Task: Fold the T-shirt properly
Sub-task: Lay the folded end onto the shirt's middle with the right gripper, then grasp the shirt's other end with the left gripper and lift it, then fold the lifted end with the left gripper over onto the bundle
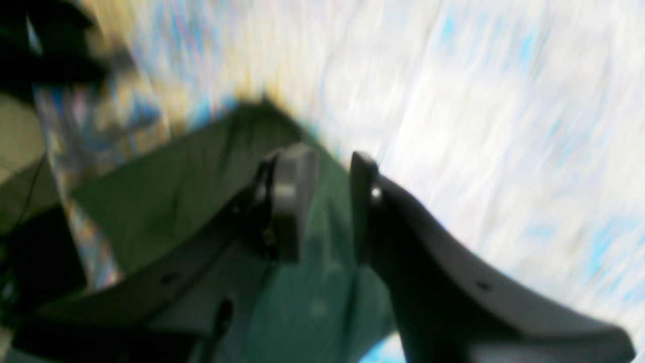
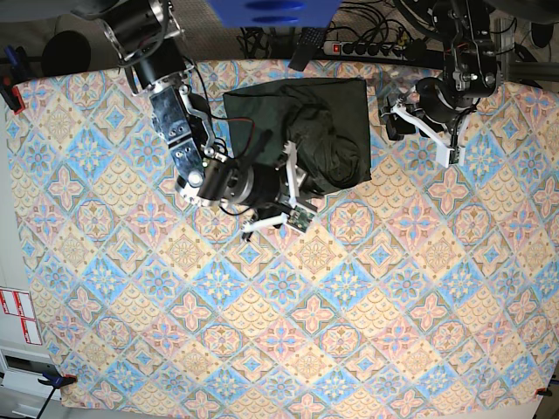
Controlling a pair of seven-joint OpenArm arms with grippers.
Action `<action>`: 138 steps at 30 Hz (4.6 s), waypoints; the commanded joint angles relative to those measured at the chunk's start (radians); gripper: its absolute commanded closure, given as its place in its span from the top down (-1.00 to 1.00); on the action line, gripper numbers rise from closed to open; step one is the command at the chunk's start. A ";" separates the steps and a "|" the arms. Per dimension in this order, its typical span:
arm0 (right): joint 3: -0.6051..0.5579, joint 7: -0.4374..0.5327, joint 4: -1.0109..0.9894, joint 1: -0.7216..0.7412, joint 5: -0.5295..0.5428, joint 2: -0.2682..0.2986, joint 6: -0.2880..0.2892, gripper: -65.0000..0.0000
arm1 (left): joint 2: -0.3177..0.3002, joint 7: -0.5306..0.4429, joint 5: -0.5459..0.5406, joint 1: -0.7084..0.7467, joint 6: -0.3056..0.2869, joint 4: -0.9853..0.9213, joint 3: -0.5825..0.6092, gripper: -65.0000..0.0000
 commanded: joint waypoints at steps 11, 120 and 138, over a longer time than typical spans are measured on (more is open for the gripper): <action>0.045 0.025 0.017 -0.035 0.022 0.087 0.006 -0.52 | -0.005 -0.002 -0.012 -0.001 -0.004 0.020 0.236 -0.43; -0.280 0.036 -0.366 0.197 0.020 -0.060 0.006 -0.52 | -0.105 -0.082 -0.233 0.146 0.002 0.043 0.274 0.19; -0.409 0.096 -0.549 0.267 -0.071 -0.197 0.006 -0.52 | -0.140 -0.081 -0.231 0.170 0.002 0.041 0.273 0.19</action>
